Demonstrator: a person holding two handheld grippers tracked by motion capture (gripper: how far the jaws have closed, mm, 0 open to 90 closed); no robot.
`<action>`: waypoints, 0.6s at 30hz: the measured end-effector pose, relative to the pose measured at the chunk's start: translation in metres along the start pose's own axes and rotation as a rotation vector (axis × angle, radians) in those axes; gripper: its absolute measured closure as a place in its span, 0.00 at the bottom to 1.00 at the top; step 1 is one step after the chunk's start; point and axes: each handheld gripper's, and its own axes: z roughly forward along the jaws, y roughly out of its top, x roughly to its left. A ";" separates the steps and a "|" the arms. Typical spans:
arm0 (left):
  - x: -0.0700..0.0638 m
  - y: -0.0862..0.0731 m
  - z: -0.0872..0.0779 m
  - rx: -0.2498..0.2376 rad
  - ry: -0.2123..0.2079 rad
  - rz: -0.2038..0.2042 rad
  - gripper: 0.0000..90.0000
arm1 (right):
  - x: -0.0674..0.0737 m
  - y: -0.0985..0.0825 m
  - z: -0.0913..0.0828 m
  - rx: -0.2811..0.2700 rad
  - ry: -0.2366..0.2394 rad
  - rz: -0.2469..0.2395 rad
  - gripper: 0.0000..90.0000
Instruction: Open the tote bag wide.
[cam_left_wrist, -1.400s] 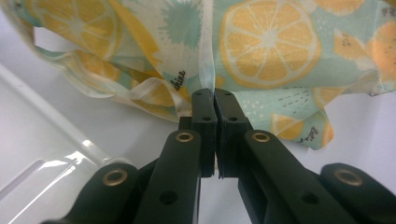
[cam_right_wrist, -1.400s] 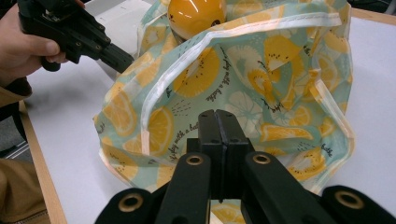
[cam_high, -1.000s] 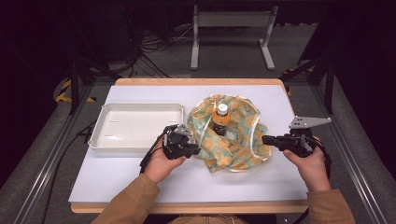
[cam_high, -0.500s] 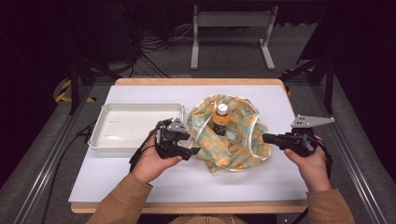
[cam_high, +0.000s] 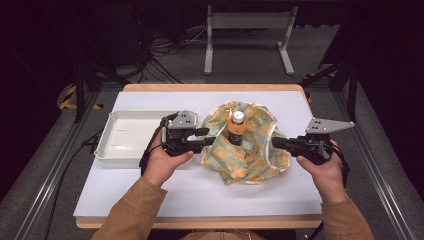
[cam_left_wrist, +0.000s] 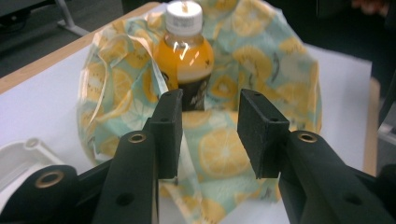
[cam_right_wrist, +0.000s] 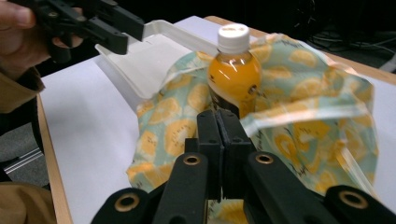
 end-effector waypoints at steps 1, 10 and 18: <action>0.003 0.001 0.001 -0.015 -0.036 -0.003 0.75 | 0.001 0.001 0.002 -0.005 0.001 -0.005 0.98; 0.014 -0.004 0.026 -0.030 -0.058 0.037 0.84 | 0.003 0.004 0.021 -0.006 0.015 -0.012 0.90; 0.031 -0.027 0.060 0.124 0.013 -0.070 0.87 | -0.006 -0.008 0.042 0.035 0.002 -0.021 0.85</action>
